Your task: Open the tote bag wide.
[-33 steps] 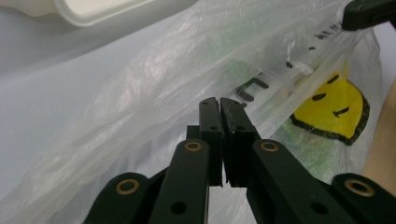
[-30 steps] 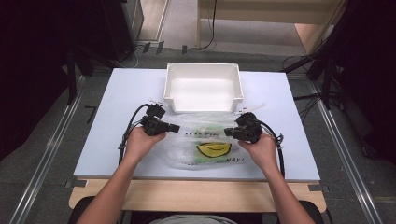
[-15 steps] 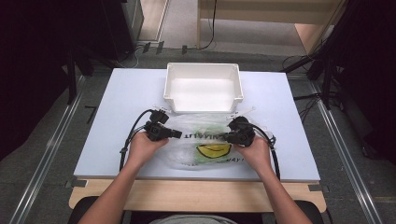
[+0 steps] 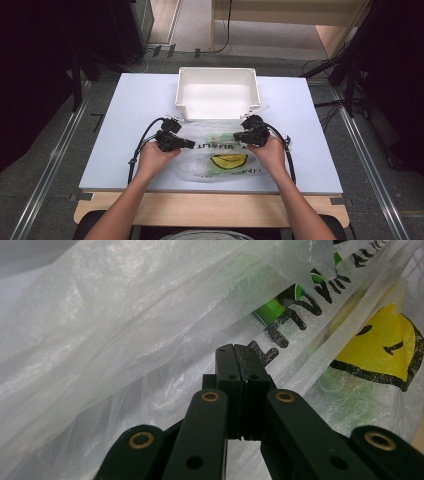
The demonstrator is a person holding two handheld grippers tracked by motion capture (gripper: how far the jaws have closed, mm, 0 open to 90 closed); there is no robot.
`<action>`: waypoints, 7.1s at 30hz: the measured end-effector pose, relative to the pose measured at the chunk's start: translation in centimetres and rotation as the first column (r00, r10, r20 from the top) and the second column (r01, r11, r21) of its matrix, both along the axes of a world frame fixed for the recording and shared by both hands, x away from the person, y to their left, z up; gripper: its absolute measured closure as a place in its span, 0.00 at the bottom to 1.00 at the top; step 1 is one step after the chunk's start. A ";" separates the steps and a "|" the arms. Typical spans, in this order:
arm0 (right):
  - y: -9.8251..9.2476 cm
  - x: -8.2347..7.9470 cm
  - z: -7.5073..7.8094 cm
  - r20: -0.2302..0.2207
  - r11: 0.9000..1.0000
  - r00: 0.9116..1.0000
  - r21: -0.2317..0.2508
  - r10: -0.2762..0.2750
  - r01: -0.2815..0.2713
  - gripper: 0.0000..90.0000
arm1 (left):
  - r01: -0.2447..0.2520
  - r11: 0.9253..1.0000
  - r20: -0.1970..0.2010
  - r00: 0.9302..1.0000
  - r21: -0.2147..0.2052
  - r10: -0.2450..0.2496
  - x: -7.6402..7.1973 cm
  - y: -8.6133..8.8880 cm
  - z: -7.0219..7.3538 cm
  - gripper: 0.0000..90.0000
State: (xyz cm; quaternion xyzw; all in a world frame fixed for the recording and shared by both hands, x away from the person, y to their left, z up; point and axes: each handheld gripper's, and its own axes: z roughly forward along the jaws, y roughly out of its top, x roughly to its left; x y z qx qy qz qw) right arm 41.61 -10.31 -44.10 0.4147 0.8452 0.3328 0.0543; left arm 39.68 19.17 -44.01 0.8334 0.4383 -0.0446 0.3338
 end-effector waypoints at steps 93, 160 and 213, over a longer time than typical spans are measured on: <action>2.1 5.8 -1.6 -0.084 1.000 0.996 -0.019 0.008 -0.010 1.00 | 0.022 0.999 -0.075 0.997 0.027 -0.020 -0.9 0.9 -1.5 1.00; -0.5 4.8 -2.4 -0.057 0.999 0.998 0.008 -0.035 0.036 1.00 | 0.202 0.979 -0.085 0.975 -0.043 -0.205 -8.5 -3.1 -2.3 1.00; 4.8 5.5 0.8 -0.089 0.996 0.992 0.009 0.088 -0.087 1.00 | 0.176 0.982 -0.093 0.979 -0.063 -0.181 -9.5 -2.2 -2.4 0.99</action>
